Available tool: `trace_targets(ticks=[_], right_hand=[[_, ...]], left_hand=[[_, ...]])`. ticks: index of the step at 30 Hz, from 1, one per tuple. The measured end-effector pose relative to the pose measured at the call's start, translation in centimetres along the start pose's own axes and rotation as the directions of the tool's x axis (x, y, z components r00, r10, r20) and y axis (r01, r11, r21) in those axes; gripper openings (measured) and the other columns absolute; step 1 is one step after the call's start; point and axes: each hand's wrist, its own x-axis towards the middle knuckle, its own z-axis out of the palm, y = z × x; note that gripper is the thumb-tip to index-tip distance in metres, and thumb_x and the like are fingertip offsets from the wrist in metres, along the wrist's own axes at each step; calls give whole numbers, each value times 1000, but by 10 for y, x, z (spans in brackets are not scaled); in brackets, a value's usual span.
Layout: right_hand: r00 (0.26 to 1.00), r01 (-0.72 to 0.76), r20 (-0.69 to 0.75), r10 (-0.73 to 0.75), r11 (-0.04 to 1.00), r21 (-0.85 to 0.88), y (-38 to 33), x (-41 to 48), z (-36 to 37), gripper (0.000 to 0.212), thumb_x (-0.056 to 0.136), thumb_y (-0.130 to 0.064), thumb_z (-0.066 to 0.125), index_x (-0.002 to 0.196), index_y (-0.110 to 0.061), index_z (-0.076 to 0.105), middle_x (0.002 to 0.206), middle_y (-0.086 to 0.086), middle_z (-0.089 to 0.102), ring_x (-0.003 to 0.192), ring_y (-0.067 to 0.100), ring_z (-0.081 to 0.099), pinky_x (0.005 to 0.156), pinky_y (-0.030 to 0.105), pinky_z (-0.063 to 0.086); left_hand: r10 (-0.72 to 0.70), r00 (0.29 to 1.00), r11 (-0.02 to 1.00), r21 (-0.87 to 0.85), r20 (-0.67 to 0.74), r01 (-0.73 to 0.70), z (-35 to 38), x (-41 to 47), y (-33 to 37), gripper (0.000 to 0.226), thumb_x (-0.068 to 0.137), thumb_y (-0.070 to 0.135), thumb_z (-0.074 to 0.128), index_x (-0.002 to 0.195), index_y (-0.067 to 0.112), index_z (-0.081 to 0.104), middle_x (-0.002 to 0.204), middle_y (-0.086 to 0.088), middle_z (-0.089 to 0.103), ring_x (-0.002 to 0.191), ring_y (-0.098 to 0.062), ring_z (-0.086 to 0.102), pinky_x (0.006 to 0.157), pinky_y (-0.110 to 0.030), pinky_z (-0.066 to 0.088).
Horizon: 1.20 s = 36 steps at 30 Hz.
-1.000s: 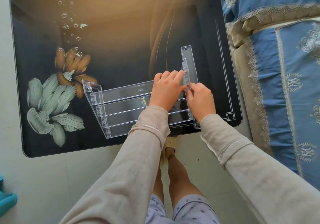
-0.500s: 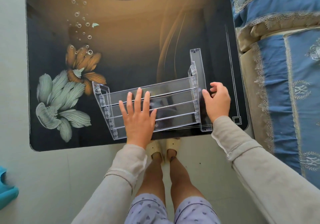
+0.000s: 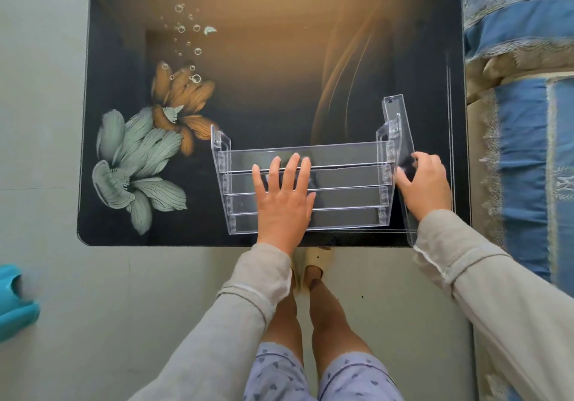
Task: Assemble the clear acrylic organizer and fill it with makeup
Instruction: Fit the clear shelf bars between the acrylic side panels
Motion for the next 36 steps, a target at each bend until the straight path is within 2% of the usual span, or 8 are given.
trace_targets(ticks=[6,11,14,17,23,28,31,36], right_hand=[[998,-48,-40,44,994,-97,4,-6,1,44,88,-25,57,125,-4,46,123,21,48,116,37,45,90,48,44],[978,-125,-140,158,968,218,-3,-4,-19,48,90,-16,55,134,-3,41,125,25,44,117,39,45,103,40,35],[965,32,-262,24,978,206,-11,-12,-42,54,89,-12,55,140,-7,37,110,20,43,110,38,46,99,33,32],[914,271,-328,-241,961,49,-32,-29,-58,58,86,-8,59,140,-9,38,109,30,45,106,42,44,94,36,32],[743,657,-89,-663,748,-94,-105,-52,-34,57,79,-2,66,133,-12,50,100,26,54,90,39,52,82,48,44],[721,687,9,-693,714,-135,-135,-39,-7,51,83,-7,62,130,-24,53,108,21,55,97,36,51,81,43,38],[721,687,28,-692,710,-155,-141,-32,1,50,85,-9,60,131,-26,52,110,19,54,99,34,50,81,41,37],[709,701,60,-702,694,-164,-145,-28,6,50,87,-9,58,134,-26,49,111,20,54,101,34,49,84,42,38]], left_hand=[[60,993,994,-102,98,-50,-4,4,-1,55,92,41,43,142,23,31,148,-3,38,136,-30,36,114,-56,19],[-72,997,905,-422,-5,64,-26,-1,-13,45,89,28,50,133,14,49,138,-10,51,130,-32,45,113,-50,25],[-265,955,837,-523,-132,160,-32,-5,-34,39,85,16,55,123,8,57,128,-13,58,124,-32,50,106,-49,35],[-482,875,683,-644,-43,344,-39,0,-53,43,86,13,54,128,8,50,135,-11,51,128,-29,42,109,-45,32],[-553,793,317,-817,254,482,-42,25,-79,53,89,1,44,140,12,34,144,-9,39,133,-24,35,114,-37,29],[-458,807,121,-873,373,473,-38,36,-86,53,90,-10,34,137,14,41,134,-5,52,125,-21,48,109,-39,42],[-454,811,93,-885,370,456,-35,37,-87,48,94,-6,35,136,16,42,124,3,54,114,-14,51,97,-24,44],[-445,823,101,-893,353,438,-32,36,-87,45,96,-3,36,138,14,39,139,-6,50,128,-20,47,109,-36,42]])
